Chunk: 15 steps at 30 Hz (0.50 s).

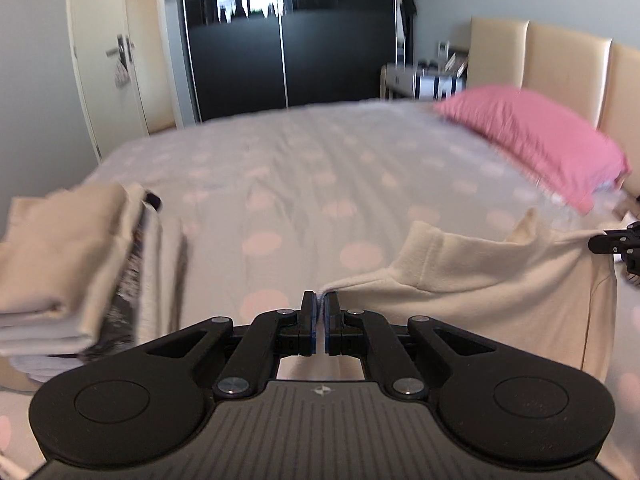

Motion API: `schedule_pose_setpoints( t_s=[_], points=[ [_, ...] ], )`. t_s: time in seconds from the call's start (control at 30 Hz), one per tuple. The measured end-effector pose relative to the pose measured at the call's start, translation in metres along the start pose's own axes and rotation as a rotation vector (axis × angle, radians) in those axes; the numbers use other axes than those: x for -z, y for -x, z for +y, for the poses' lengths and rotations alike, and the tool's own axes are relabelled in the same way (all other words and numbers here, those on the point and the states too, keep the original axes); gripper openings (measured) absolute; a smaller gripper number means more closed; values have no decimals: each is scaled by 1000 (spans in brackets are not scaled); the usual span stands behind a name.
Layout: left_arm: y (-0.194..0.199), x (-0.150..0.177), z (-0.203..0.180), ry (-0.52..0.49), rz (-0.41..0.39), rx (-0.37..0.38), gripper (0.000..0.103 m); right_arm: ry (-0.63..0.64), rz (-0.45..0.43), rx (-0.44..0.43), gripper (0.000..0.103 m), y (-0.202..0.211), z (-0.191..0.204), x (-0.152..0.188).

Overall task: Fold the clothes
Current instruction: 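Raise the garment high with both grippers to shake it out, then lay the garment flat on the bed and open both grippers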

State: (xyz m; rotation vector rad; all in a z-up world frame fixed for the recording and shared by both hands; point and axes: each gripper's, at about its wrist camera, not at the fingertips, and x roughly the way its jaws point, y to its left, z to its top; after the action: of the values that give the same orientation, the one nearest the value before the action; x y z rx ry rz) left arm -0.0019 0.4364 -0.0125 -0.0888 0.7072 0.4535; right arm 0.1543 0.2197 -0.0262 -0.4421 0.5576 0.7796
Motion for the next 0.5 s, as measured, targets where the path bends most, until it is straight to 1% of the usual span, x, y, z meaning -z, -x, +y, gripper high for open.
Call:
schedule_pose_setpoints(
  t_s=[0.1, 0.17, 0.27, 0.33, 0.37, 0.4, 0.43, 0.5],
  points=[
    [-35, 7, 0, -15, 52, -1, 2, -11, 54, 2, 5, -55, -4, -13],
    [-56, 9, 0, -26, 85, 3, 2, -14, 85, 2, 5, -84, -7, -18],
    [-87, 13, 1, -16, 138, 18, 2, -29, 138, -6, 5, -119, -4, -16],
    [-100, 19, 4, 14, 161, 33, 3, -38, 169, -20, 6, -132, 0, -12],
    [-105, 22, 6, 27, 171, 39, 4, -42, 184, -28, 10, -137, 2, -9],
    [-105, 23, 8, 35, 178, 43, 4, -46, 197, -36, 16, -142, 3, -7],
    [-105, 24, 11, 43, 186, 46, 4, -49, 204, -43, 19, -144, 4, -5],
    [-105, 27, 16, 56, 199, 53, 6, -48, 209, -40, 35, -141, 5, -3]
  ],
)
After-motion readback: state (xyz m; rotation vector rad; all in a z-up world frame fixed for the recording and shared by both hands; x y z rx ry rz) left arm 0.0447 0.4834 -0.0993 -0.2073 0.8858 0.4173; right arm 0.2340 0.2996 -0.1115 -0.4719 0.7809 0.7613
